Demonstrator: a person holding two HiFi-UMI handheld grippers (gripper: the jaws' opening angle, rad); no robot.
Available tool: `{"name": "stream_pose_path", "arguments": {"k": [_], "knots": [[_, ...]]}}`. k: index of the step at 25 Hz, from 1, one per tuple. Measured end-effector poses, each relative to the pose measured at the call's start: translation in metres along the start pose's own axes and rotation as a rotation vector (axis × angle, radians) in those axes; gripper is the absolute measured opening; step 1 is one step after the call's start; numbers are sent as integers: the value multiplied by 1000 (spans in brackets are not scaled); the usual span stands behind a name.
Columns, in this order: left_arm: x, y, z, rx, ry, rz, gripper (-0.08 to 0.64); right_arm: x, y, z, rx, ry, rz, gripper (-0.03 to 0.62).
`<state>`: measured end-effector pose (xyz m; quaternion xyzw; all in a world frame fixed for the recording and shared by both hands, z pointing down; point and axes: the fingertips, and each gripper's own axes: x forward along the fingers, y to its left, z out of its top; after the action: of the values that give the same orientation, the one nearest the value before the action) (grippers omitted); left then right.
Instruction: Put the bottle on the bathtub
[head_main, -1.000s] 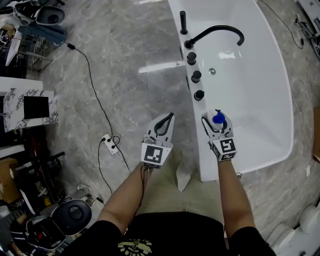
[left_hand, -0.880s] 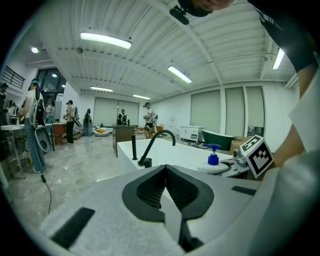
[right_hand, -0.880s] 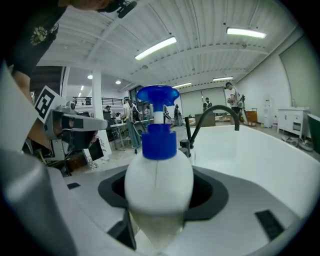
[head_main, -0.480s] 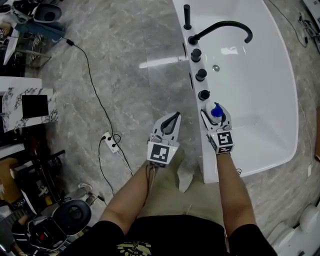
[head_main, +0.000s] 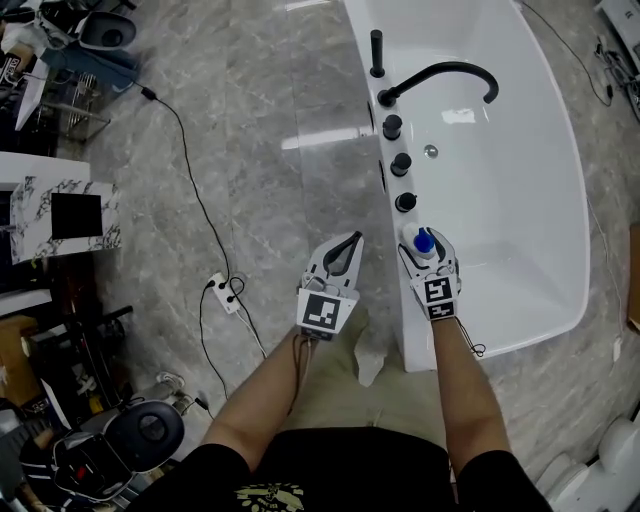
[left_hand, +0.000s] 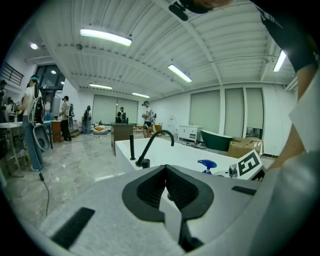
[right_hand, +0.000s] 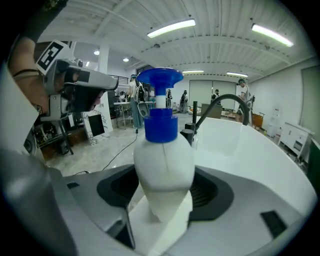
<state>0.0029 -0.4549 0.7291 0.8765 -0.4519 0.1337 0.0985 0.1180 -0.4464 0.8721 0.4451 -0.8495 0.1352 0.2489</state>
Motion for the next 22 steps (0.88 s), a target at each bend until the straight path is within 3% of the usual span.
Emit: {"name": "stream_pose_path", "arguments": {"k": [7,11,17,22], "knots": [[-16,0,31,44,1,16,9,-31,-6,-8,3,65,11,270],[-34,0,44,41,10,25,9,-66,-6,6,42,41,6,270],[-58,-19,75,-11,12,47,9,-141,-3,85,82,-141,23,262],[-76,-40,124,4,-58,36,9,-204,-4,174,24,-327,37,104]]}}
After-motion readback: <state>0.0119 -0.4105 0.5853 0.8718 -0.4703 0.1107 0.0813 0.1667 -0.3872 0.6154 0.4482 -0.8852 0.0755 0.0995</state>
